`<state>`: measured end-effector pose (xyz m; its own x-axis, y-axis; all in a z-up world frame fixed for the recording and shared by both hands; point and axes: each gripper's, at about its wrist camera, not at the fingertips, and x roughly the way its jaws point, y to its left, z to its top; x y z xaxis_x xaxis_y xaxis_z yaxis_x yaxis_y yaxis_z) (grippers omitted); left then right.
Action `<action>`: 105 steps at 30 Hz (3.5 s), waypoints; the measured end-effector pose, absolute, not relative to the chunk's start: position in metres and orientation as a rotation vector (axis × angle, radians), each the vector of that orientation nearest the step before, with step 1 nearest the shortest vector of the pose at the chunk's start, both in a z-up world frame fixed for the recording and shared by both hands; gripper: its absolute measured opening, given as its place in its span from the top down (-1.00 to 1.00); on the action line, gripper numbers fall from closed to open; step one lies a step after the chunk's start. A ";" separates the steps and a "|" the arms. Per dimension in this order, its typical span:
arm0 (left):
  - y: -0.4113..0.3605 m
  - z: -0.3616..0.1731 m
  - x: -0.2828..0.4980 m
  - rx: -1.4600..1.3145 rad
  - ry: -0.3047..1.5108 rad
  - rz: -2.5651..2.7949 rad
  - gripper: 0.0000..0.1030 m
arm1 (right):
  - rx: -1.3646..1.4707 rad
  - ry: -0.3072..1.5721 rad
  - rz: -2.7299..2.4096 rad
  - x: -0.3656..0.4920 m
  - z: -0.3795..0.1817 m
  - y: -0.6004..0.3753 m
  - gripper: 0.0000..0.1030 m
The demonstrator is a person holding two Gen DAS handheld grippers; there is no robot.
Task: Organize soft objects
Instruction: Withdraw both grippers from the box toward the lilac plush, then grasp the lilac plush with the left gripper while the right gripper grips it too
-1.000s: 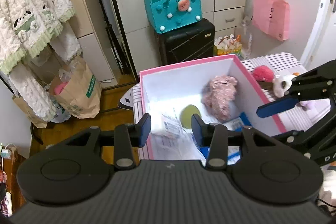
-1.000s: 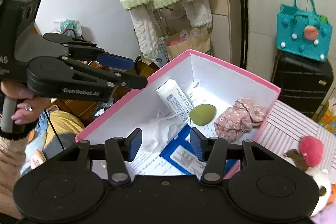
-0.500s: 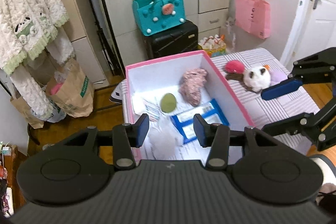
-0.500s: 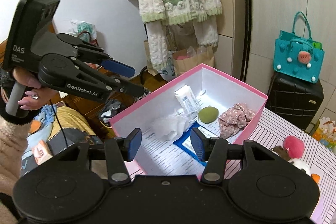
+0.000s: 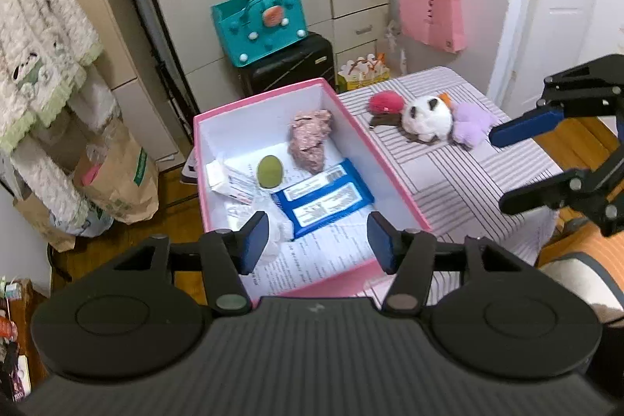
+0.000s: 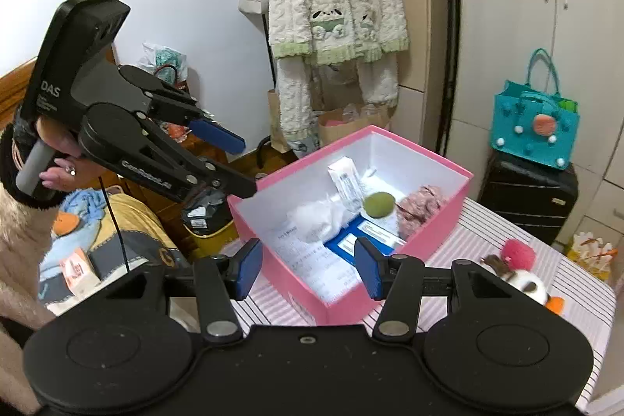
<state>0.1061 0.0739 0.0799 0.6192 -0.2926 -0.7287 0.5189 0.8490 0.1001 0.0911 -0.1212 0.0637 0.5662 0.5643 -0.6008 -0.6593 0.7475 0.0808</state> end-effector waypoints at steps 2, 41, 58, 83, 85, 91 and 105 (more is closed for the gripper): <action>0.069 0.076 0.098 0.331 0.774 -0.494 -0.13 | -0.164 0.639 0.705 0.080 0.061 -0.128 -0.12; -0.076 -0.012 0.091 0.218 0.793 -0.775 -0.22 | -0.003 0.728 0.467 0.052 -0.051 -0.268 -0.13; -0.144 -0.060 0.153 0.047 0.775 -0.671 -0.23 | 0.005 0.659 0.316 0.109 -0.097 -0.323 -0.33; -0.190 -0.112 0.206 -0.179 0.794 -0.573 -0.09 | -0.177 0.591 0.527 0.194 -0.134 -0.358 -0.84; -0.192 -0.114 0.207 -0.171 0.795 -0.573 -0.03 | -0.152 0.611 0.538 0.202 -0.138 -0.360 -0.86; -0.194 -0.119 0.213 -0.191 0.804 -0.616 0.13 | -0.106 0.647 0.526 0.212 -0.146 -0.359 -0.77; -0.204 -0.114 0.194 -0.104 0.751 -0.592 0.35 | -0.186 0.616 0.405 0.181 -0.140 -0.340 -0.36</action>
<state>0.1943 -0.2036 -0.1141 0.5768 -0.5414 -0.6117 0.4688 0.8326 -0.2949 0.1809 -0.3404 -0.1401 0.7412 0.3126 -0.5941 -0.4217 0.9054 -0.0497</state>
